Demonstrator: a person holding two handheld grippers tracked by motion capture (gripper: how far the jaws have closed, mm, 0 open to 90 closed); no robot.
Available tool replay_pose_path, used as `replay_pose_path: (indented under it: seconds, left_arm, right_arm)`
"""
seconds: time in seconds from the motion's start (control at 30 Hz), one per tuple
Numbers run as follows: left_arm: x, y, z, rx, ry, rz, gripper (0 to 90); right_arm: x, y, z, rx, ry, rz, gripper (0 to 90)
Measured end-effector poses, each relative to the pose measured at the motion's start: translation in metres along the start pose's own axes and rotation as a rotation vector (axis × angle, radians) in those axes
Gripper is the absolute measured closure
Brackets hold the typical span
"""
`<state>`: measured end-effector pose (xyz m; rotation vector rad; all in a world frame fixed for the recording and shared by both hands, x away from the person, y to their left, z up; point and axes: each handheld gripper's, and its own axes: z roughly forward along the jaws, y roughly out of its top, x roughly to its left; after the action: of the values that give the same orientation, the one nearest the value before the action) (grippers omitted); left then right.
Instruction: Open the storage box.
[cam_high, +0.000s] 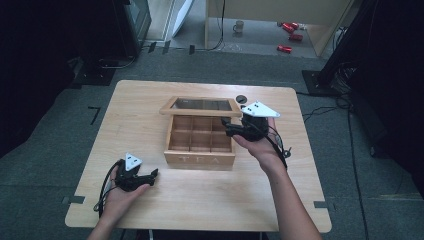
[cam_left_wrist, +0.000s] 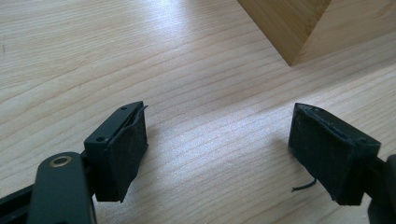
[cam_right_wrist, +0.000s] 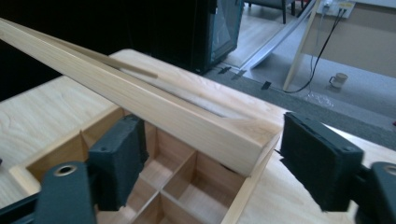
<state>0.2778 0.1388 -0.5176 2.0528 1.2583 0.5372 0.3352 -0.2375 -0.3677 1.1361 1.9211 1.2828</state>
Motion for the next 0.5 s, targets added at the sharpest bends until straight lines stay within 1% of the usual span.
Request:
replay_pose_path:
  seconds: [0.13,0.17,0.23,0.3,0.33,0.37,0.4,0.43,0.47,0.5]
  left_arm:
    - [0.000,0.000,0.000,0.000,0.000,0.001,20.2]
    - [0.000,0.000,0.000,0.001,0.000,0.001,20.2]
    - [0.000,0.000,0.000,0.000,0.001,0.001,20.2]
    - [0.000,0.000,0.000,0.001,0.001,0.002,20.2]
    - [0.000,0.000,0.000,0.002,0.002,0.003,20.2]
    - [0.000,0.000,0.000,0.002,0.002,0.002,20.3]
    - [0.000,0.000,0.000,0.002,0.001,0.002,20.2]
    - [0.000,0.000,0.000,0.002,0.001,0.002,20.2]
    - [0.000,0.000,0.000,0.004,0.001,0.004,20.2]
    - [0.000,0.000,0.000,0.004,0.001,0.005,20.2]
  right_arm:
    - [-0.009,0.007,0.004,-0.024,0.010,0.020,30.9]
    - [-0.010,0.008,0.006,-0.027,0.004,0.019,31.9]
    - [-0.014,0.013,0.009,-0.042,0.016,0.011,33.3]
    - [-0.016,0.014,0.009,-0.048,0.019,0.008,33.3]
    - [-0.020,0.019,0.012,-0.061,0.031,0.001,33.3]
    - [-0.022,0.020,0.013,-0.065,0.034,0.000,34.1]
    - [-0.023,0.022,0.015,-0.069,0.028,-0.008,38.2]
    - [-0.023,0.022,0.015,-0.069,0.028,-0.008,38.2]
    - [-0.024,0.025,0.019,-0.063,-0.014,-0.040,41.7]
    - [-0.025,0.026,0.022,-0.060,-0.012,-0.048,43.0]
